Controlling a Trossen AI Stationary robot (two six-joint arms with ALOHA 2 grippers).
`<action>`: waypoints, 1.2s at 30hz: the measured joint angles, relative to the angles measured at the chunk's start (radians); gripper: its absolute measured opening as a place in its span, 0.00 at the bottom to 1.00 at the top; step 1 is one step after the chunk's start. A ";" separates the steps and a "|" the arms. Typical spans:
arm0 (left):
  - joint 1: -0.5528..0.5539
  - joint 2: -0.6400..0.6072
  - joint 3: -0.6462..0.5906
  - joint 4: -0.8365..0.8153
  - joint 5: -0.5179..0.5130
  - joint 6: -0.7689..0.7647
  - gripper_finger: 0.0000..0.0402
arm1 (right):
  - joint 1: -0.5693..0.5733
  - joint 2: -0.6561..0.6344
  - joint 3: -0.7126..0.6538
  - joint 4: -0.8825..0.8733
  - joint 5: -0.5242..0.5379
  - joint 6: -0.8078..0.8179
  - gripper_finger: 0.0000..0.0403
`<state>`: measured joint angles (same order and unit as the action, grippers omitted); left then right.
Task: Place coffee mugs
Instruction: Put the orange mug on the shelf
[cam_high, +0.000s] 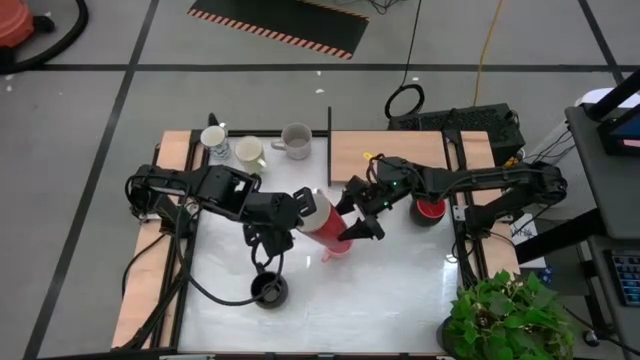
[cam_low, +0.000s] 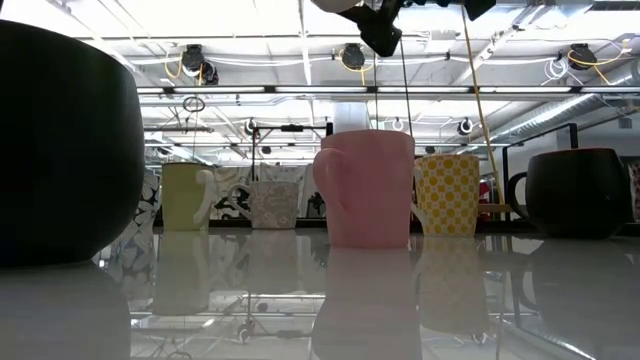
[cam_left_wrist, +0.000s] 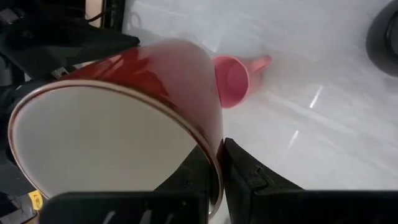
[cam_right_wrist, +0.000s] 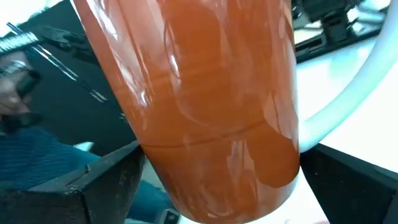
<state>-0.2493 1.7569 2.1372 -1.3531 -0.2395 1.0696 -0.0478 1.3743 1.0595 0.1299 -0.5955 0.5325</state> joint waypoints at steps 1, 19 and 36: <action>0.000 0.000 0.000 0.002 -0.002 -0.002 0.06 | -0.006 0.000 0.000 -0.002 -0.016 0.023 0.99; 0.001 0.002 0.000 -0.023 0.025 0.009 0.06 | -0.001 0.105 0.000 0.156 -0.153 0.120 0.99; 0.002 0.000 0.000 -0.032 0.014 -0.015 0.06 | -0.005 0.114 0.000 0.297 -0.186 0.370 0.99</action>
<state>-0.2474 1.7573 2.1376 -1.3851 -0.2253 1.0542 -0.0528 1.4883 1.0592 0.4265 -0.7818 0.9022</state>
